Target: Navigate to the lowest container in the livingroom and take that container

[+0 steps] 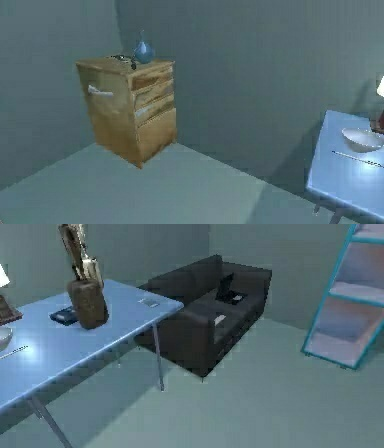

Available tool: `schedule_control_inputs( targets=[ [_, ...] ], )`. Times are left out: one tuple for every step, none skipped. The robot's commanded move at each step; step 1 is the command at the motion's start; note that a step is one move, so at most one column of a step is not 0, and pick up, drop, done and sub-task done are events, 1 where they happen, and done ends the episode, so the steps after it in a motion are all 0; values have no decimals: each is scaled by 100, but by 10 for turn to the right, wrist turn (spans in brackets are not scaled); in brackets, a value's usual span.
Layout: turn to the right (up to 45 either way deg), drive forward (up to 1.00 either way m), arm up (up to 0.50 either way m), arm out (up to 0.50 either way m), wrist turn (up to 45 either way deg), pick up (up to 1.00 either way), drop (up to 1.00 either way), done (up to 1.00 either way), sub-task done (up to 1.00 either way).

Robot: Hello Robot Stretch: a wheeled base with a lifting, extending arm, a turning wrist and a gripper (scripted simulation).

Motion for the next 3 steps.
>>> schedule_control_inputs(
  targets=[
    [0,100,0,0,0,0,0,0,0],
    [-150,0,0,0,0,0,0,0,0],
    [0,15,0,0,0,0,0,0,0]
  ],
)
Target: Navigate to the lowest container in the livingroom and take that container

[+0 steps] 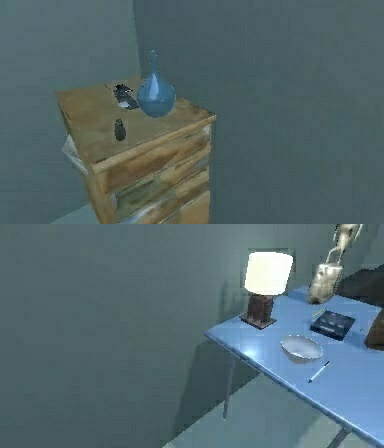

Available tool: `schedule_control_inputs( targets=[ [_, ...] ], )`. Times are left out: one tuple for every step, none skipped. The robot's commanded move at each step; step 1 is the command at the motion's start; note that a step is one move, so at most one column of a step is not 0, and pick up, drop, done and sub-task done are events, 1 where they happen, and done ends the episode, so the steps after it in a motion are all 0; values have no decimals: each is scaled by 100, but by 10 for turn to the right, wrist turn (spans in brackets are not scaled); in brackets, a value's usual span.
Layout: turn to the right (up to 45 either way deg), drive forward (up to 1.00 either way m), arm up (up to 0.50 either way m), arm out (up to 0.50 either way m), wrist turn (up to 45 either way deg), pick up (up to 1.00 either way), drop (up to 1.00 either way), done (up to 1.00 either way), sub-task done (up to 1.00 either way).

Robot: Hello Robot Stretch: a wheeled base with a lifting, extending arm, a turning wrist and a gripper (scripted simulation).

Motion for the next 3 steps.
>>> schedule_control_inputs(
  targets=[
    [450,0,0,0,0,0,0,0,0],
    [60,0,0,0,0,0,0,0,0],
    [0,15,0,0,0,0,0,0,0]
  ],
)
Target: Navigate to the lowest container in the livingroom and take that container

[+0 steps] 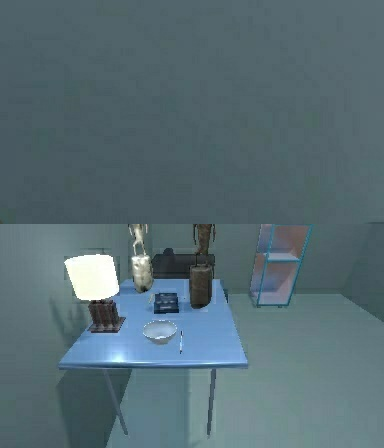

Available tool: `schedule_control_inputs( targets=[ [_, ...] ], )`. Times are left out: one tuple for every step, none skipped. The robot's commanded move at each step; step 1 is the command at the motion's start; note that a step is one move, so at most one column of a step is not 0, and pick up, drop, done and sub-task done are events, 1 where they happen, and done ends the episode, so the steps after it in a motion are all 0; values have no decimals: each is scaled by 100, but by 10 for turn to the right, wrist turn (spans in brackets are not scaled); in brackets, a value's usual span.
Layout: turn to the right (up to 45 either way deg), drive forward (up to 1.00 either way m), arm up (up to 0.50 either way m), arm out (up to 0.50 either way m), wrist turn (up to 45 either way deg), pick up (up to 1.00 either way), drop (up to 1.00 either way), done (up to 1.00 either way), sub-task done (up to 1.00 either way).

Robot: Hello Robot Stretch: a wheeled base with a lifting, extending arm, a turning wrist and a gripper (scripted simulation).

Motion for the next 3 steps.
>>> schedule_control_inputs(
  targets=[
    [0,0,50,0,0,0,0,0,0],
    [0,0,38,0,0,0,0,0,0],
    [0,0,0,46,0,0,0,0,0]
  ],
)
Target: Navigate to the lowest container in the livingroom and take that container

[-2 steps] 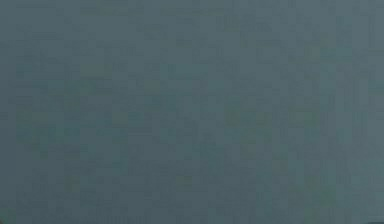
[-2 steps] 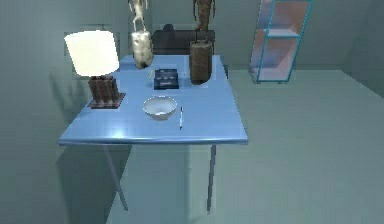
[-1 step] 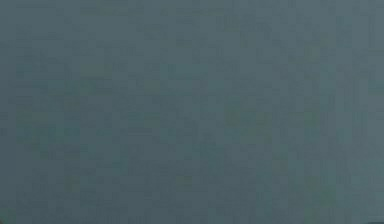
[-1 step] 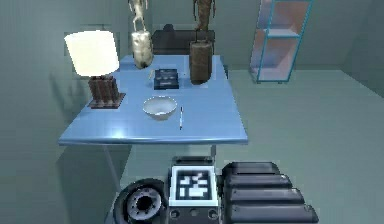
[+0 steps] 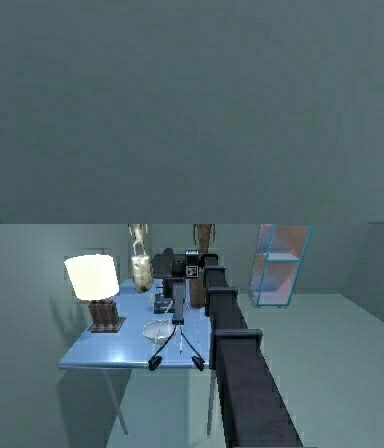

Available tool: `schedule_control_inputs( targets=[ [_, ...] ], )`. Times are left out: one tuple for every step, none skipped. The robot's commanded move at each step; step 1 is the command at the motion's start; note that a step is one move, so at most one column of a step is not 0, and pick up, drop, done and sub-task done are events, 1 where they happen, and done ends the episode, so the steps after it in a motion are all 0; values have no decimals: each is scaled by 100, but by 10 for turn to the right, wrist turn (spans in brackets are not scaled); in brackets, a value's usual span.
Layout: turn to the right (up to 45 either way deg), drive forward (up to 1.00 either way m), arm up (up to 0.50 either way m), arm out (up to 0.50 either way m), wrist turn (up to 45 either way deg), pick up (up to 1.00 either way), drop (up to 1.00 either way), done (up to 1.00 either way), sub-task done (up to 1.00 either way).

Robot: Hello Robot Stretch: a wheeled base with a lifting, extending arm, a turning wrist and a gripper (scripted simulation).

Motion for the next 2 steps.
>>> schedule_control_inputs(
  targets=[
    [0,0,0,0,450,0,0,0,0],
    [0,0,0,0,450,0,0,0,0]
  ],
)
